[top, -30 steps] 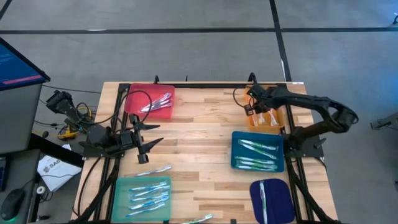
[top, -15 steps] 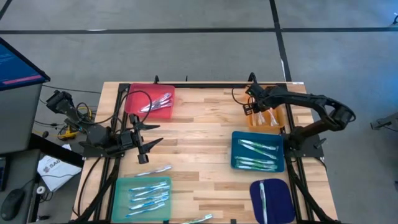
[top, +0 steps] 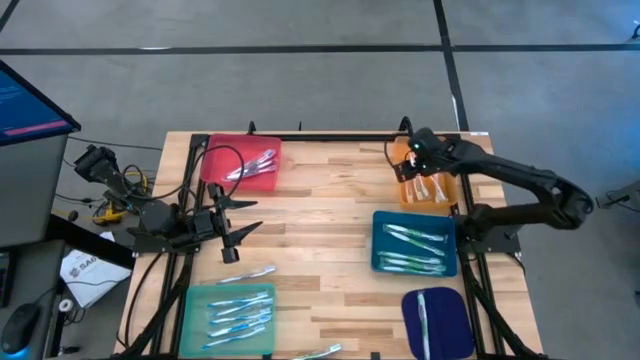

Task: Pick & Place Toothbrushes
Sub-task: Put the green toothbrush into the blue bin

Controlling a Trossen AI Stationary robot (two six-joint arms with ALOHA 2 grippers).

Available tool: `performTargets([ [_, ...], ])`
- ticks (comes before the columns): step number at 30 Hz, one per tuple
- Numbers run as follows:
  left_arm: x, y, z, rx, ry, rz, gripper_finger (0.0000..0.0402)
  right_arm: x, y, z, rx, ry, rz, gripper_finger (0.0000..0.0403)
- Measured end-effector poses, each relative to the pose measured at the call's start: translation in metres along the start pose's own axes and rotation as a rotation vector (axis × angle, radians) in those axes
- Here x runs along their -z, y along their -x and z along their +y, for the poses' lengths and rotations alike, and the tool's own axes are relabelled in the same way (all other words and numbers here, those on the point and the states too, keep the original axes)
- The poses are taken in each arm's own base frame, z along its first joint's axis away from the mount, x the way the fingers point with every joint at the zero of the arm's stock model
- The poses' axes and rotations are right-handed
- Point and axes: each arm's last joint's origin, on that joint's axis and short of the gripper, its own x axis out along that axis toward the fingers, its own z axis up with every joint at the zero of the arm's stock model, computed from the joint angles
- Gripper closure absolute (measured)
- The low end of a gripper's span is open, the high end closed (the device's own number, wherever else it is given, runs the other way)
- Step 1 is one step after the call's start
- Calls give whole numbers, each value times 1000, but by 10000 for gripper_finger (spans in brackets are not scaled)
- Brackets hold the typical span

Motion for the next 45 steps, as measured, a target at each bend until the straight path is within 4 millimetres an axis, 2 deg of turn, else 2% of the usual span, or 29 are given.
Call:
performTargets([
  [9, 0, 0, 0, 3, -3, -1, 190, 14, 54, 15, -233, 85, -16, 176],
  [17, 0, 0, -1, 22, 26, -9, 190, 30, 108, 33, -534, 114, -53, 195],
  [24, -2, 0, -3, 112, 105, -43, 190, 59, 133, 62, -760, 126, 25, 210],
  [30, 1, -1, -10, 205, 163, -50, 190, 101, 136, 98, -783, 174, 215, 229],
  [38, 7, -4, -19, 237, 185, -21, 190, 180, 134, 144, -715, 119, 524, 251],
  [45, 6, -2, -23, 322, 261, -28, 190, 251, 152, 161, -562, 39, 716, 277],
])
